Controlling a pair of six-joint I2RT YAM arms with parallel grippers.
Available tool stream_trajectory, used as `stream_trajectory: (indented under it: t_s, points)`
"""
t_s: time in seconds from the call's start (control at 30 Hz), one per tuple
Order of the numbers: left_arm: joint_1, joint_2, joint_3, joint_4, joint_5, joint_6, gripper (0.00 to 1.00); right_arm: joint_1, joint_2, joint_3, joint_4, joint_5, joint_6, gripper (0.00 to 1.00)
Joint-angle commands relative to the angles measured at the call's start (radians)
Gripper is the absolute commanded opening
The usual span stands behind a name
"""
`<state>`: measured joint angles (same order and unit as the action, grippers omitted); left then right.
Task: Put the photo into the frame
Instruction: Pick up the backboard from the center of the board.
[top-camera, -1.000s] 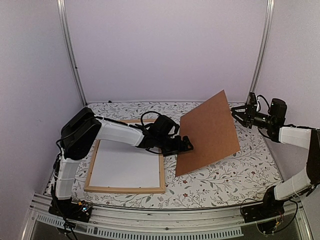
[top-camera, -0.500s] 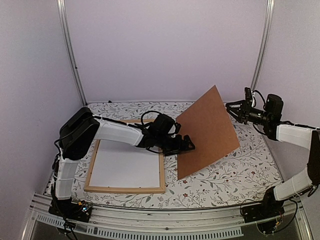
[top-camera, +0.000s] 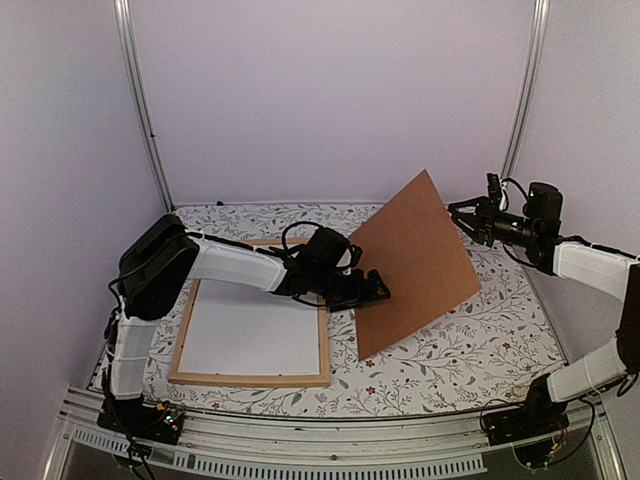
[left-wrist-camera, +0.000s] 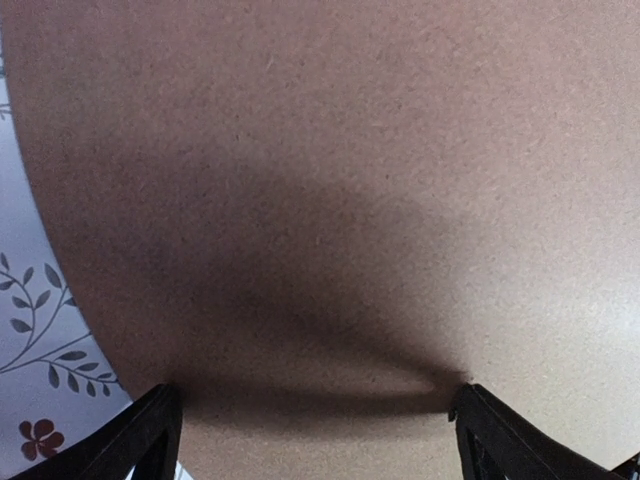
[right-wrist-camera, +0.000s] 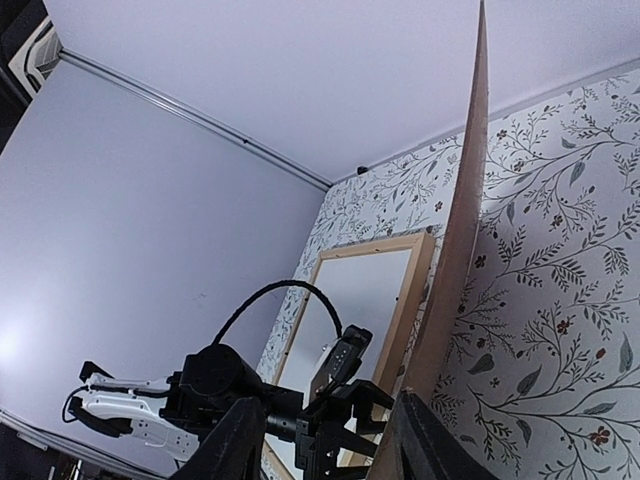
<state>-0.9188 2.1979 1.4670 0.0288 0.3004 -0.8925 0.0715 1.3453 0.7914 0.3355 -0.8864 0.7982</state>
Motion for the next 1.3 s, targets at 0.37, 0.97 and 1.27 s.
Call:
stream_trajectory:
  t_s: [0.37, 0.97, 1.27]
  points:
    - [-0.048, -0.001, -0.007, 0.042, 0.051, 0.009, 0.97, 0.082, -0.057, -0.002, -0.191, 0.032, 0.076, 0.43]
    - [-0.045, -0.017, -0.014, 0.031, 0.043, 0.028, 0.97, 0.083, 0.062, 0.299, -0.721, 0.2, -0.306, 0.26]
    - [-0.044, -0.02, -0.017, 0.03, 0.045, 0.032, 0.97, 0.082, 0.109, 0.365, -0.837, 0.243, -0.408, 0.2]
